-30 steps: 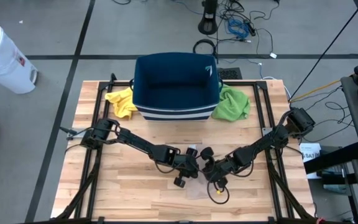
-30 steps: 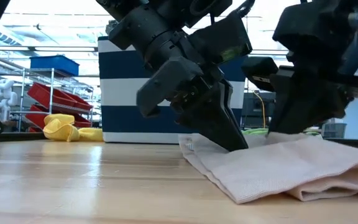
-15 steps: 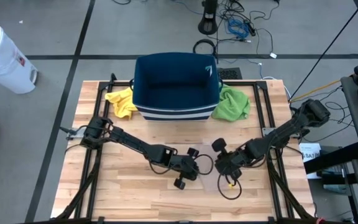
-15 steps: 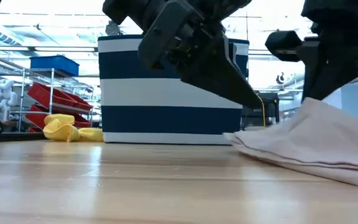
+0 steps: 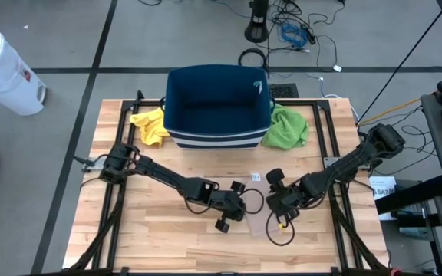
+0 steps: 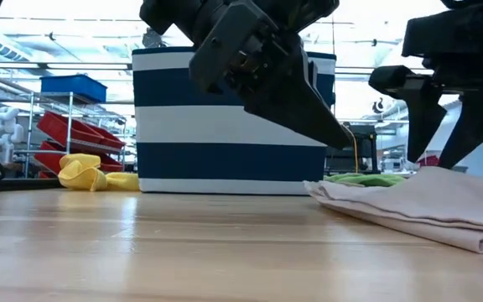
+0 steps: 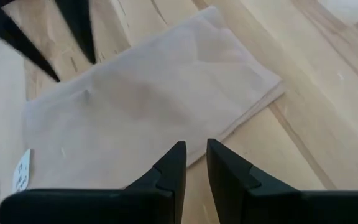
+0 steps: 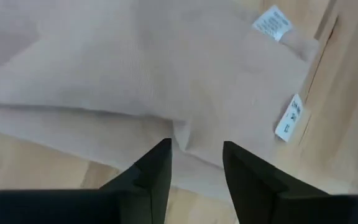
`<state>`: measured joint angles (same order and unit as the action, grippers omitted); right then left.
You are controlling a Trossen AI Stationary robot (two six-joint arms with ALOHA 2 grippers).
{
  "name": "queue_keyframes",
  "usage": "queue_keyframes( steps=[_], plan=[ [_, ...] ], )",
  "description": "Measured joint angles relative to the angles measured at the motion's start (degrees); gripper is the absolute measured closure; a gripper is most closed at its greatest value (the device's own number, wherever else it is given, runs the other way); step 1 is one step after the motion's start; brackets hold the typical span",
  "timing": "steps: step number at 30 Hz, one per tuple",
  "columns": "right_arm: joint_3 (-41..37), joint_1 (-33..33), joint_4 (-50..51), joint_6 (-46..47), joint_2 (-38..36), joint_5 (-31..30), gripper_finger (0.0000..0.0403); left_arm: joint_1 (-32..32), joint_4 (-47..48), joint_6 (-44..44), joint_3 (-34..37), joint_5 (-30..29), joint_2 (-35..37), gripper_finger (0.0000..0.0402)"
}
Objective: Fold towel
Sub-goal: Fold the brown towel
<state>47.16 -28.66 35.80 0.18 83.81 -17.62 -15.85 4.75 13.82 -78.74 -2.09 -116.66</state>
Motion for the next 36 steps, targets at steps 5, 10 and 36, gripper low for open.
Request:
queue_keyframes(
  steps=[5, 10, 36],
  plan=[
    [-0.04, -1.45, -4.63, 1.12, 0.00, 3.42, 0.0276, 0.57, -0.46, 0.00, 0.00, 0.01, -0.04, 0.0331],
    [-0.04, -1.58, -12.49, 0.77, 0.16, 2.74, 0.0285, 1.47, -1.40, -0.04, 0.00, 0.00, -0.09, 0.0330],
    [-0.02, -4.86, -12.68, 18.43, 2.99, 10.24, 0.0289, 4.69, -1.40, -1.43, 0.00, 0.01, -0.13, 0.0330]
  ],
)
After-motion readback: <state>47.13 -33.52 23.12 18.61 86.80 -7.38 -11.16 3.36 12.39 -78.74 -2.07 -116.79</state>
